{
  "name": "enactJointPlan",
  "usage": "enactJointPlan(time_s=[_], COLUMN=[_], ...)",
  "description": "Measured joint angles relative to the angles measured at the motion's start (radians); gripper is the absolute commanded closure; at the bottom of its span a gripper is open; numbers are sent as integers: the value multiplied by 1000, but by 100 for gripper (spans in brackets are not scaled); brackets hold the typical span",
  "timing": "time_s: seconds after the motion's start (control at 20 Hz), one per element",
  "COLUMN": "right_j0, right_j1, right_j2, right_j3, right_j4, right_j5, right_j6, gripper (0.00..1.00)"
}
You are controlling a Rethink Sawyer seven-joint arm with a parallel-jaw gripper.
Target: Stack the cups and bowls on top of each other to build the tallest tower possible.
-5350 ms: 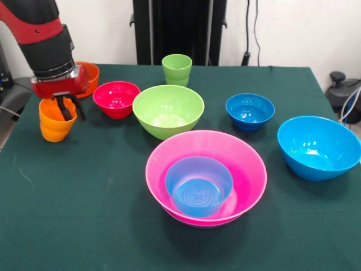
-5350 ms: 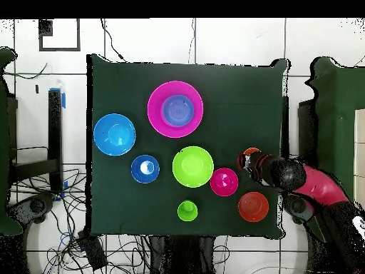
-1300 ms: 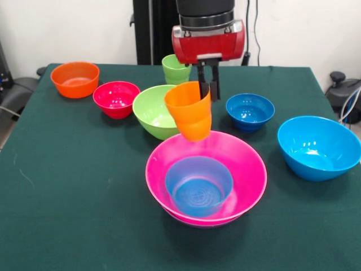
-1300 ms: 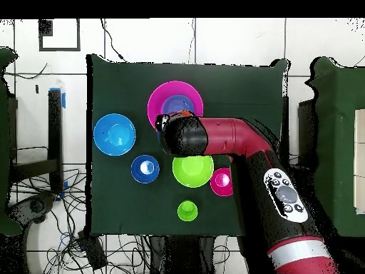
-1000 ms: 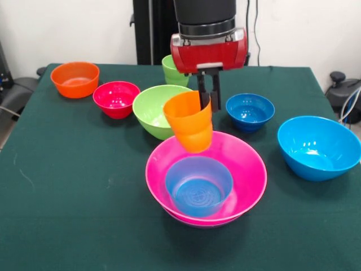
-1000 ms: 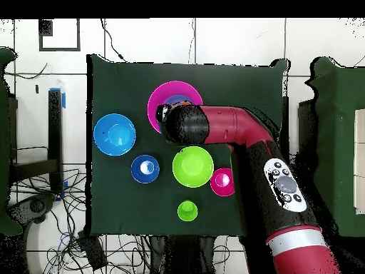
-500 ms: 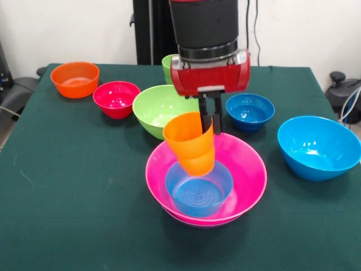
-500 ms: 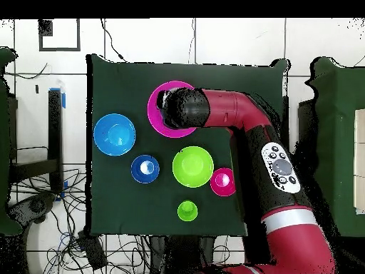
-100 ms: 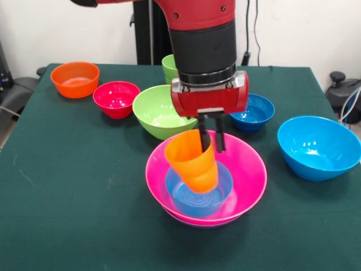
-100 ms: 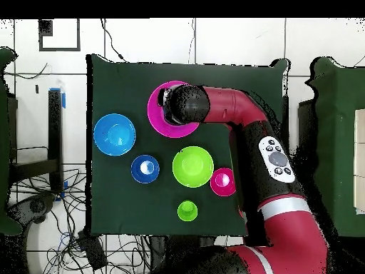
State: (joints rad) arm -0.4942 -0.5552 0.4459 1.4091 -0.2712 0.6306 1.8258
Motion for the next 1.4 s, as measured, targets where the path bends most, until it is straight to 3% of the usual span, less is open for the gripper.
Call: enactJointPlan(time_s=[1.4], right_j0=[-2], right_j1=[14], right_j2=[-1], right_j3=[-1], right_j4=[0], right_j5=[0], right_j6=[0], gripper=[0])
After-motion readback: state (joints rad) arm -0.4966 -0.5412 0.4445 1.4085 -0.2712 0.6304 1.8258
